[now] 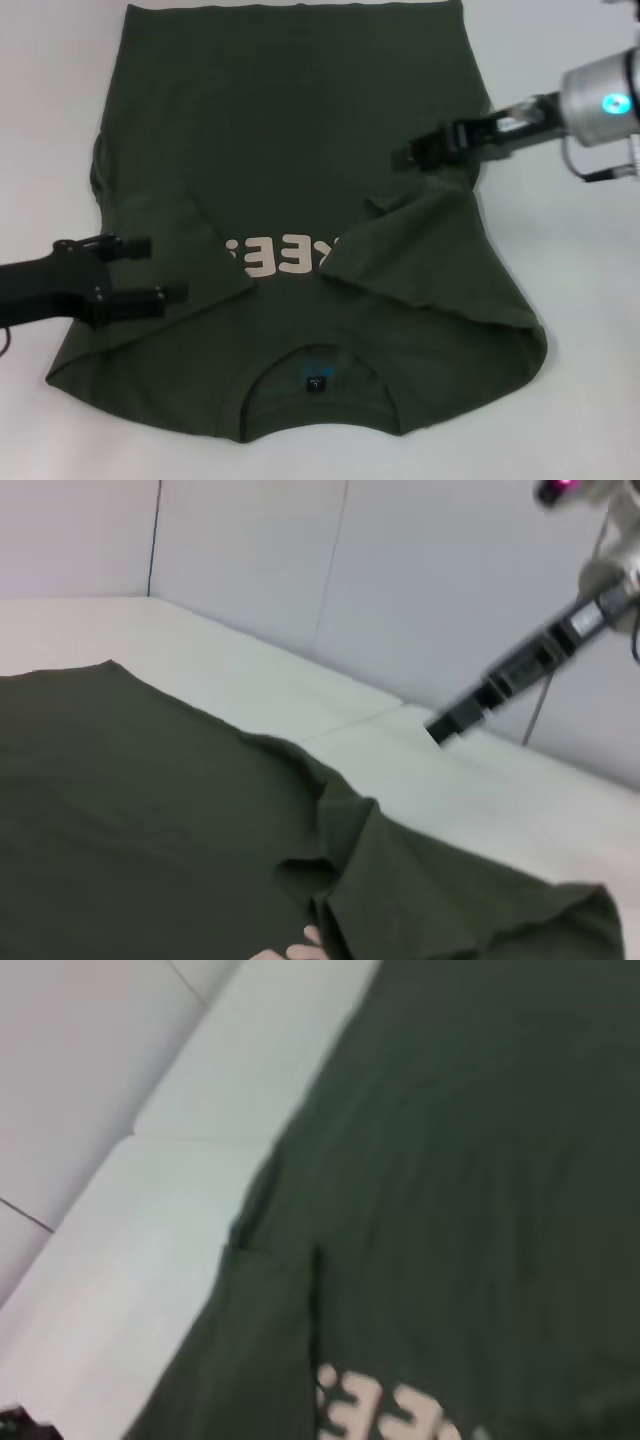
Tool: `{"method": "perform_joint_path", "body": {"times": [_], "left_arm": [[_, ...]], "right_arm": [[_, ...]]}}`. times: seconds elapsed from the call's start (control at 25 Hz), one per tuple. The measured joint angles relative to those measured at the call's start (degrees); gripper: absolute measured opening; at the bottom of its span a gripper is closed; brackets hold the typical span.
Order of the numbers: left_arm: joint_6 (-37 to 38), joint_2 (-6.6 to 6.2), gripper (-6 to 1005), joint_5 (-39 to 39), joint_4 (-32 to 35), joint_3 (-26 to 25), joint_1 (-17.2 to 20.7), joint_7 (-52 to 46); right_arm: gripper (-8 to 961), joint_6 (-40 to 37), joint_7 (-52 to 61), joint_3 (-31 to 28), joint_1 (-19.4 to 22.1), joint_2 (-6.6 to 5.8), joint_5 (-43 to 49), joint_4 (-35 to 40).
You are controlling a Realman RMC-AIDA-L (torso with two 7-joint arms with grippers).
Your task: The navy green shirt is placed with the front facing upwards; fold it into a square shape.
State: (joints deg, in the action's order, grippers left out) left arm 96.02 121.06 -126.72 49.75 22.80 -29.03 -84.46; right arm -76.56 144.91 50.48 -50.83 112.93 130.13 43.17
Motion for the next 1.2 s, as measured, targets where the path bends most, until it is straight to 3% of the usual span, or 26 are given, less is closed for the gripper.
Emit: {"method": "perform_joint_path", "body": {"times": [0.2, 0.4, 0.48, 0.68, 0.8, 1.0, 1.2], "left_arm": [[6.5, -1.66, 881, 0.0, 3.4, -1.7, 0.2, -9.1], [10.0, -3.24, 881, -6.8, 8.6, -2.0, 1.0, -17.6], [9.8, -3.53, 881, -11.4, 9.9, -2.1, 1.0, -20.7], [7.4, -4.27, 881, -20.6, 9.7, -0.9, -1.1, -30.0], [5.4, -5.05, 881, -23.8, 8.7, -0.4, -2.7, -38.0], [4.6, -8.3, 881, -29.2, 1.5, -4.9, -6.4, -50.3], [2.6, -8.46, 881, -31.5, -0.5, -5.8, -6.5, -54.7]], "right_arm": [[408, -7.0, 3.5, 0.3, 2.9, -4.26, 0.4, 0.6], [674, -12.2, 4.6, -0.6, 7.2, -6.07, 2.7, 1.0], [810, -12.7, 4.5, -1.2, 9.3, -5.94, 2.9, 2.1], [865, -12.1, 3.0, -4.6, 13.2, -4.97, 3.0, 3.6], [865, -11.8, 1.9, -5.8, 14.3, -4.67, 3.0, 3.3], [865, -11.1, 1.0, -6.0, 15.4, -4.52, 3.0, 3.1], [863, -10.3, 0.3, -6.0, 16.6, -4.51, 2.9, 3.1]]}}
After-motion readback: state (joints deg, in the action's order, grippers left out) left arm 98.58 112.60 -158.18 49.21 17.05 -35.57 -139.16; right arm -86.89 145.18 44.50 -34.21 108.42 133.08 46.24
